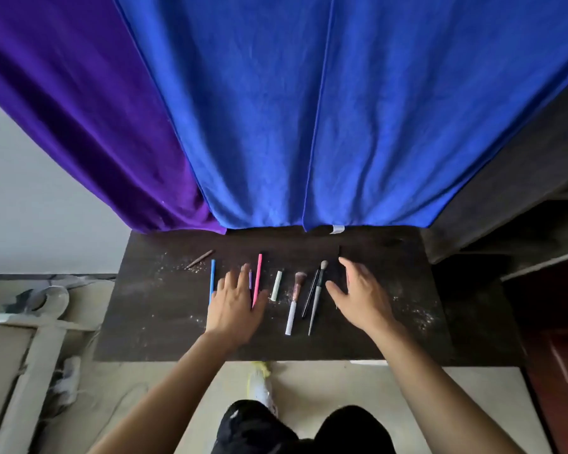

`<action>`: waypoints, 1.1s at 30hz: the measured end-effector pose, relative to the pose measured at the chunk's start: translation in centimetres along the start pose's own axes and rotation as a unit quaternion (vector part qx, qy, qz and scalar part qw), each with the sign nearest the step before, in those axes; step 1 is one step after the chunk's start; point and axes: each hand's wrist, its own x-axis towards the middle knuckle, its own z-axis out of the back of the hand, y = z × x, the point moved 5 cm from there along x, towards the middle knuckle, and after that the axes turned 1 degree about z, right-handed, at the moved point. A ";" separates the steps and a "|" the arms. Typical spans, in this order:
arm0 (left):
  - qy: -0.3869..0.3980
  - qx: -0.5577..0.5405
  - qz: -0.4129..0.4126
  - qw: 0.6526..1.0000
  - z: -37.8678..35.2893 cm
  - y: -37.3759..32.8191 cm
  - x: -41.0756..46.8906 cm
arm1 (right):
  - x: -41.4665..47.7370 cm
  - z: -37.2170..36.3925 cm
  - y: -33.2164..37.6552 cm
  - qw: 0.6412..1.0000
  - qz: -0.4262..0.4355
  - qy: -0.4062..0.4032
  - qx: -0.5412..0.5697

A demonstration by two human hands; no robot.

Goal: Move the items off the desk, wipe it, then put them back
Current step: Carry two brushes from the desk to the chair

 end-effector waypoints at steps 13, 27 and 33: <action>0.069 0.002 0.067 0.995 -7.7 2.2 6.0 | 4.1 -9.1 -1.7 0.982 -0.178 0.063 -0.013; 0.067 -0.077 0.078 0.992 -8.5 1.3 8.1 | 6.2 -9.0 -3.2 0.984 -0.140 0.101 0.041; 0.029 -0.146 0.121 0.981 -6.2 0.9 8.0 | 6.0 -5.3 -3.4 0.985 -0.140 0.015 0.102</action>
